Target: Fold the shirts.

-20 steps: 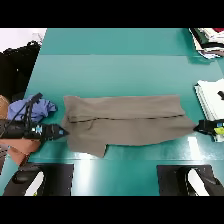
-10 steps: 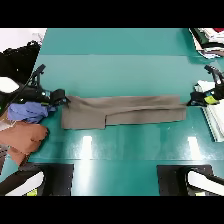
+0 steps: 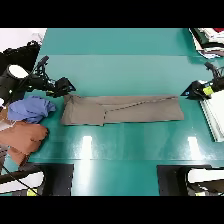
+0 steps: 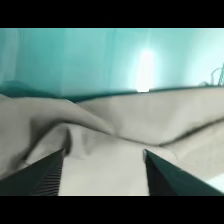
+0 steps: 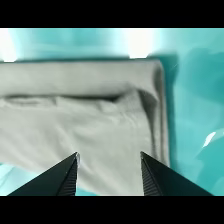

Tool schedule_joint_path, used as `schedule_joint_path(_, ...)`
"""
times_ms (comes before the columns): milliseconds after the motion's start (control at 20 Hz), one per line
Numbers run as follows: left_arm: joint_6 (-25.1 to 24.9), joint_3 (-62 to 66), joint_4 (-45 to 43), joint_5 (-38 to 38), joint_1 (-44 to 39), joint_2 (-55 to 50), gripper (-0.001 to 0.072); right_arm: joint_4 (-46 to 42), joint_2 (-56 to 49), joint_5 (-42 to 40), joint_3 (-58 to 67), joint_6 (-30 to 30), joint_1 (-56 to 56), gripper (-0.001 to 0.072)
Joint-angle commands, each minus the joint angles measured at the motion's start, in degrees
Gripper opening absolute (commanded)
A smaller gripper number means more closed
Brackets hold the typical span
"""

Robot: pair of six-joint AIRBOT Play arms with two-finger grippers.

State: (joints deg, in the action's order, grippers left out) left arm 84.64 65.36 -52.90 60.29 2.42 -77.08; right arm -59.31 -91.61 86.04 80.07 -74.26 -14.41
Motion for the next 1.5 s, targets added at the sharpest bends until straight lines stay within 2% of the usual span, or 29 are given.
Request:
schedule_joint_path(0, -2.1, 1.8, 4.0, 3.2, -0.1, -0.5, 0.0171, 2.4, -1.2, 2.1, -4.0, 3.6, -5.9, 0.0459)
schedule_joint_path(50, -4.2, 1.8, 5.2, 3.1, -0.4, -0.5, 0.0033, 2.8, -1.6, 1.9, -6.0, 4.6, -7.3, 0.0459)
schedule_joint_path(250, -4.1, 1.8, 5.5, -1.0, -6.5, -0.6, 0.003, 7.4, -4.8, 1.4, -11.4, 7.6, -9.2, 0.0459)
schedule_joint_path(500, -1.8, 1.9, 5.4, -8.5, -16.3, -1.0, 0.003, 8.7, -7.4, -0.9, -12.9, 8.8, -4.2, 0.0449)
schedule_joint_path(550, -1.8, 1.8, 5.3, -9.5, -18.1, -1.6, 0.0029, 8.8, -7.2, -1.5, -12.6, 9.0, -3.1, 0.0385)
schedule_joint_path(600, -1.1, 1.9, 5.4, -10.7, -19.9, -2.7, 0.0029, 8.8, -7.2, -0.9, -11.6, 10.0, -2.2, 0.0146)
schedule_joint_path(650, -0.4, 1.9, 5.4, -12.1, -21.6, -3.9, 0.0029, 8.8, -7.2, 0.5, -10.1, 10.3, -1.5, 0.0028)
schedule_joint_path(900, -0.4, 8.7, 5.8, -11.8, -29.3, -14.3, 0.0029, 10.3, -1.0, 8.9, 0.7, 9.9, 2.7, 0.0013)
schedule_joint_path(1150, -0.2, 17.0, 5.7, -9.6, -33.9, -23.0, 0.0029, 18.6, 9.4, 6.9, 8.3, 5.9, 8.6, 0.0012)
schedule_joint_path(1450, 0.9, 17.7, 5.8, -10.2, -34.5, -25.9, 0.0029, 22.6, 11.5, 5.3, 15.9, 3.5, 20.4, 0.0013)
